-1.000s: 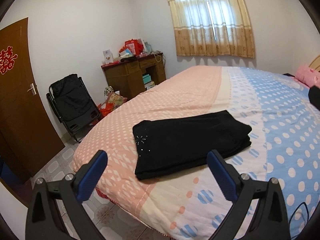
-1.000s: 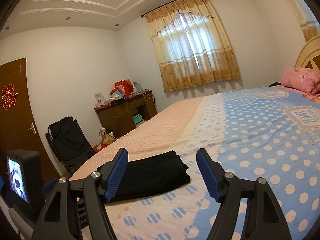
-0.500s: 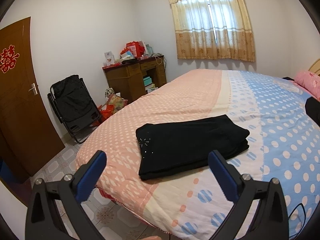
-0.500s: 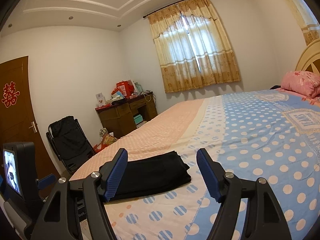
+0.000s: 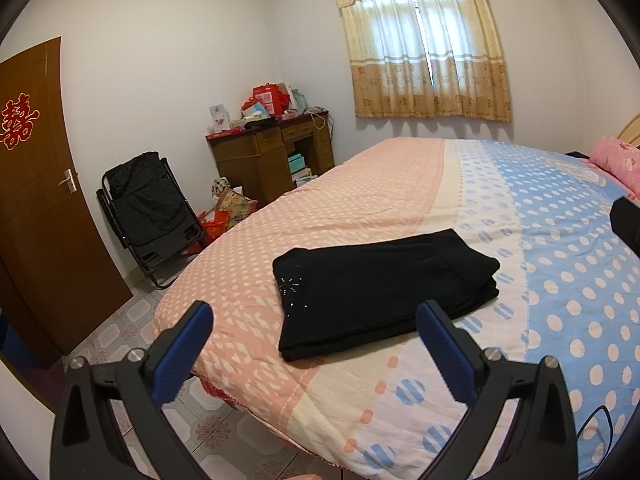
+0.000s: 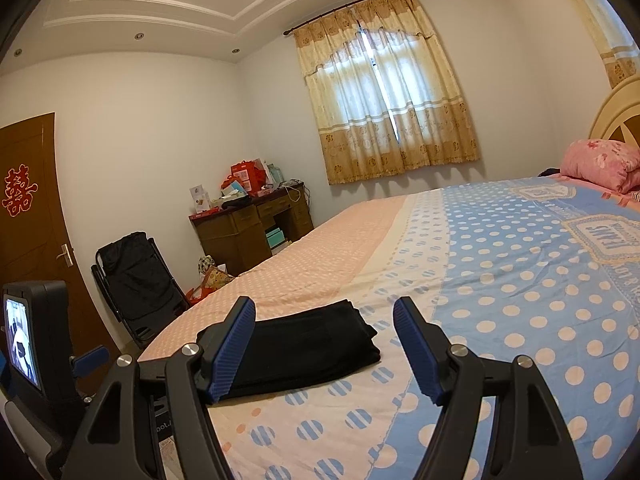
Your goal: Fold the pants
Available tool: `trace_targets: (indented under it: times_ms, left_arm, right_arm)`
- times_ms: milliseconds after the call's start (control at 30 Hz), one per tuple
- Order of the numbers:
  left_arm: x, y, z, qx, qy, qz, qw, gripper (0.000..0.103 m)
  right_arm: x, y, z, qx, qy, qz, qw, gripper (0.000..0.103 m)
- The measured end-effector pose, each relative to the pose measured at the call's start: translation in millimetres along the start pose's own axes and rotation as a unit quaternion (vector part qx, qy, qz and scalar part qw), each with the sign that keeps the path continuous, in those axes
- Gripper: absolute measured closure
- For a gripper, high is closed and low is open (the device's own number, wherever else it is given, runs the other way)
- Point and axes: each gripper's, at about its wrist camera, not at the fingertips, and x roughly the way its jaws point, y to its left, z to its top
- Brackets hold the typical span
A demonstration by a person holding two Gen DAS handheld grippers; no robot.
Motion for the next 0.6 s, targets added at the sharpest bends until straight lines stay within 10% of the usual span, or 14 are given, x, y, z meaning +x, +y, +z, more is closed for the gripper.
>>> trace_targets:
  times_ms: [600]
  left_arm:
    - [-0.8,-1.0,-1.6,-0.001,0.002,0.002,1.0000,0.000]
  right_arm:
    - [-0.2,3.1,-1.5,0.002,0.003,0.000,1.000,0.030]
